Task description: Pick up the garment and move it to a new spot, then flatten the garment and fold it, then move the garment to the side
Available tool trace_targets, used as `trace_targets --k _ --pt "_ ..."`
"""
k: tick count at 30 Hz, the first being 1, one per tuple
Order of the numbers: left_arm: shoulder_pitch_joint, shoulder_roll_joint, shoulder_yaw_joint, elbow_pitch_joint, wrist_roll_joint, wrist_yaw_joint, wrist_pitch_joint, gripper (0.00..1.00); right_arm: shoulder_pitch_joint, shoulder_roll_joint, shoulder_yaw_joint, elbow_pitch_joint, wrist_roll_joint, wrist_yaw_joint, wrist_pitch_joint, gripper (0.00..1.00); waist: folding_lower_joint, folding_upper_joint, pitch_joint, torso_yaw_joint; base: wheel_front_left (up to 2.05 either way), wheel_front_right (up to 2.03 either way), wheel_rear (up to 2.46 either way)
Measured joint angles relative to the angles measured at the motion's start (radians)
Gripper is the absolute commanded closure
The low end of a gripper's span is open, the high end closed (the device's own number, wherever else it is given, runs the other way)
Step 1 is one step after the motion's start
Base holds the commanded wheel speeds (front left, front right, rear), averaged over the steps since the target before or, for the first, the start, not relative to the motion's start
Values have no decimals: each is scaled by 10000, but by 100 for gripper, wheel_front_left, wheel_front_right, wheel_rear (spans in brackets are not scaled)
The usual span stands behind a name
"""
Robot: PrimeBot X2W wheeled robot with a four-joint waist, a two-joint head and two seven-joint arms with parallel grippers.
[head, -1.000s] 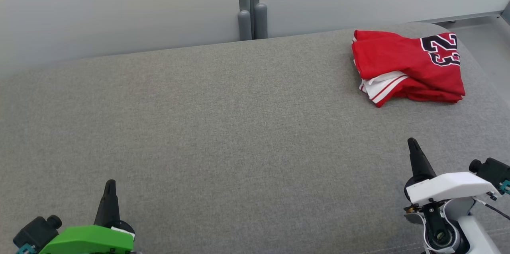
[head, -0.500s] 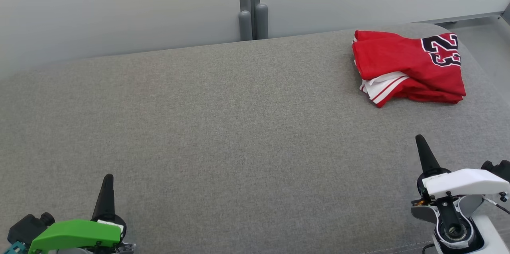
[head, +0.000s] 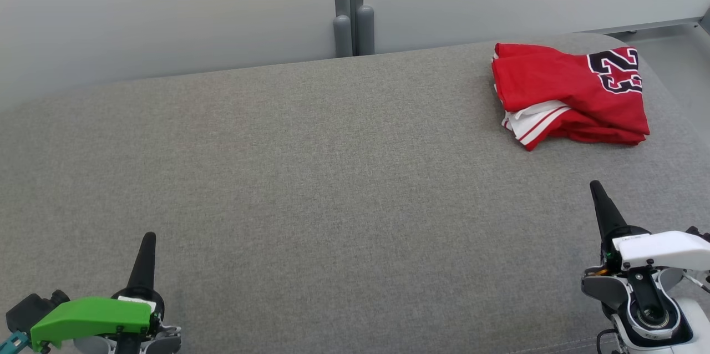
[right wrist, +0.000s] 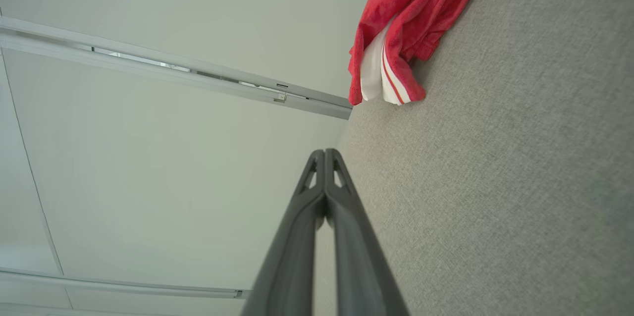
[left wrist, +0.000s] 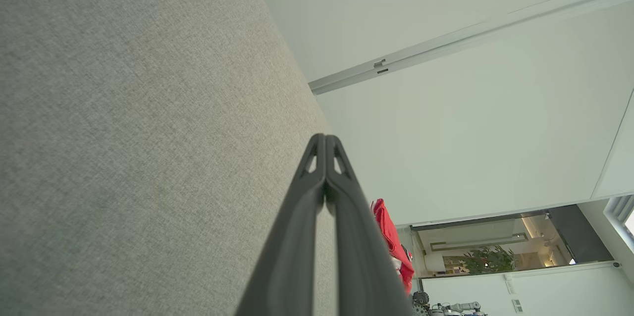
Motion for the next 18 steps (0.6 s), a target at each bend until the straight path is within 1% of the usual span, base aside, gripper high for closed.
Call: trace_targets --k 2,5,8,17,18 --pt "-15 10 31 50 -265 -54 77 100 -1 13 -63 -6 293 79 40 100 0 0 -2 4 0 0 0" --pt "-118 17 82 109 -633 -109 157 100 -16 40 -194 -8 667 82 123 100 0 0 -5 9 0 0 0" --pt "-267 31 142 123 -1057 -136 234 100 -52 58 -311 -15 1099 180 215 100 0 0 -9 14 0 0 0" --pt "-434 58 234 215 -2157 -307 491 100 -161 100 -656 -27 2305 293 476 100 0 0 -18 29 0 0 0" --pt "-479 63 240 219 -2316 -314 512 100 -198 104 -683 -31 2424 349 477 100 0 0 -19 31 0 0 0"
